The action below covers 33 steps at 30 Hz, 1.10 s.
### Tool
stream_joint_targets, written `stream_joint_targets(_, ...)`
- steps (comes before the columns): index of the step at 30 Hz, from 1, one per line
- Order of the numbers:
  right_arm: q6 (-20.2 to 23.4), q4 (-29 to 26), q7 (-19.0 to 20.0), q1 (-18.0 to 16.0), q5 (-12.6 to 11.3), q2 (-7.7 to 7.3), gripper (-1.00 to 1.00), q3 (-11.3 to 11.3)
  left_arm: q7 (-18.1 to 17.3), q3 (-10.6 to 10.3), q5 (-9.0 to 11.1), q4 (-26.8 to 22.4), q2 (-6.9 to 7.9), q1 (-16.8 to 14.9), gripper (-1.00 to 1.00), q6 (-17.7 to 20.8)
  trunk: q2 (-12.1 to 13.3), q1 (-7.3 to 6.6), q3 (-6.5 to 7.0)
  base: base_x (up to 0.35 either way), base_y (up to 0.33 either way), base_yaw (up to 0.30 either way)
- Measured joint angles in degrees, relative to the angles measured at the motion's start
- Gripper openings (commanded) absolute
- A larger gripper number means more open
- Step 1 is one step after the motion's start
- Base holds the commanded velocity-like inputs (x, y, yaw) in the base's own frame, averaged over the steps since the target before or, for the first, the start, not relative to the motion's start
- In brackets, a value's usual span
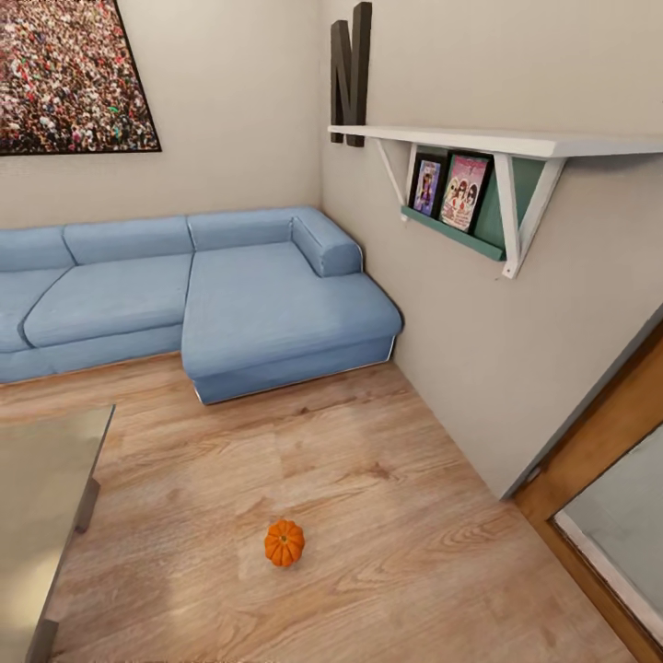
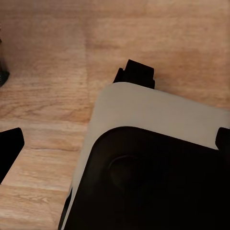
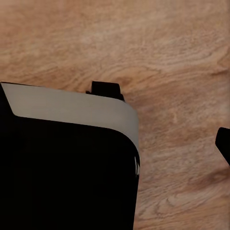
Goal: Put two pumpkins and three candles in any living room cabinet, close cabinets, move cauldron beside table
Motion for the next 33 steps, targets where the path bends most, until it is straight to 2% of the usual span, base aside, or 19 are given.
stream_joint_targets(18, -0.03, 0.00, 0.00, 0.00, 0.09, -0.14, 1.00, 0.00, -0.08, 0.00, -0.07, -0.09, -0.09, 0.00, 1.00, 0.00, 0.00, 0.00, 0.00, 0.006, 0.000, 0.265)
stream_joint_targets(22, -0.01, 0.00, 0.00, 0.00, 0.08, -0.26, 1.00, 0.00, -0.09, 0.00, -0.13, -0.36, -0.26, 0.00, 1.00, 0.02, 0.00, 0.00, 0.00, 0.268, 0.000, 0.021)
stream_joint_targets(26, 0.14, 0.00, 0.00, 0.00, 0.09, -0.20, 1.00, 0.00, -0.09, 0.00, -0.32, -0.35, -1.61, 0.00, 1.00, 0.01, 0.00, 0.00, 0.00, 0.332, 0.000, 0.001)
stream_joint_targets(33, 0.16, 0.00, 0.00, 0.00, 0.11, -0.25, 1.00, 0.00, -0.09, 0.00, -0.41, -0.35, -2.05, 0.00, 1.00, 0.08, 0.00, 0.00, 0.00, 0.335, -0.035, 0.000)
